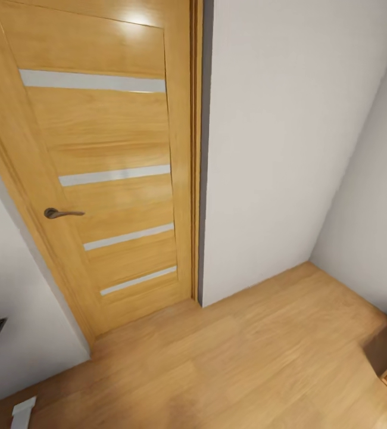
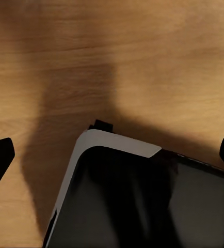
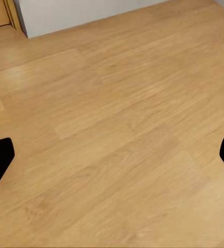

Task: In the bedroom, organize the workspace by keeping the computer under the desk, ensuring the monitor is on the desk, placing the keyboard on the desk next to the monitor, placing the mouse on the desk next to the keyboard, moving the folder from the swivel chair onto the desk next to the mouse, stacking the notebook on top of the folder with the pen on top of the notebook, and positioning the swivel chair next to the desk.

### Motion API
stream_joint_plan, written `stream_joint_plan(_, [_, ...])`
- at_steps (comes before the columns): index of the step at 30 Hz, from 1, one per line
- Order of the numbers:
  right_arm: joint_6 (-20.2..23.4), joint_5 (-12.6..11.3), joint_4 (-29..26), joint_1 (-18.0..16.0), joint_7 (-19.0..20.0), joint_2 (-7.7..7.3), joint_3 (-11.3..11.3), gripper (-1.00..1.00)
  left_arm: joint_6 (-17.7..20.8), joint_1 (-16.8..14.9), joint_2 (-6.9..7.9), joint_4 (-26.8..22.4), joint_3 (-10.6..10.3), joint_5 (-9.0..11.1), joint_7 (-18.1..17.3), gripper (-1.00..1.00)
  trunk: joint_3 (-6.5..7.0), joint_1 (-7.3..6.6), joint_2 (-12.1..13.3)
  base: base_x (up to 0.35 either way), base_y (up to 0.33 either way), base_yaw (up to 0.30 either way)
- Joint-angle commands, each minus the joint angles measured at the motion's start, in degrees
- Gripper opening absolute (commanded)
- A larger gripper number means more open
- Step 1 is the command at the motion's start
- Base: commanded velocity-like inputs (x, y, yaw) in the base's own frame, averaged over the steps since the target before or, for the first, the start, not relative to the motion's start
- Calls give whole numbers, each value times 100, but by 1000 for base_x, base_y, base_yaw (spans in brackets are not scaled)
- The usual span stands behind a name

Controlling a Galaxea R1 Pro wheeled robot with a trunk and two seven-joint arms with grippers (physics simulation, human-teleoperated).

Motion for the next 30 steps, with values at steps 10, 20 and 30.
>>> stream_joint_plan(10, [-424, -18, 191, -3, -320, 53, 9, 100, -522, -5, -20, 9, -43, 42, -65, 100, -29, 5, -7, 128, -72, 263])
stream_joint_plan(20, [-931, -16, 446, -3, -332, 194, 9, 100, -836, -5, -40, 11, -48, 30, -69, 100, -38, 5, -7, 4, -3, 263])
stream_joint_plan(30, [-996, -19, 528, -3, -401, 245, -24, 100, -858, -5, -45, 12, -64, 29, -75, 100, -39, 5, -7, 0, 0, 263])
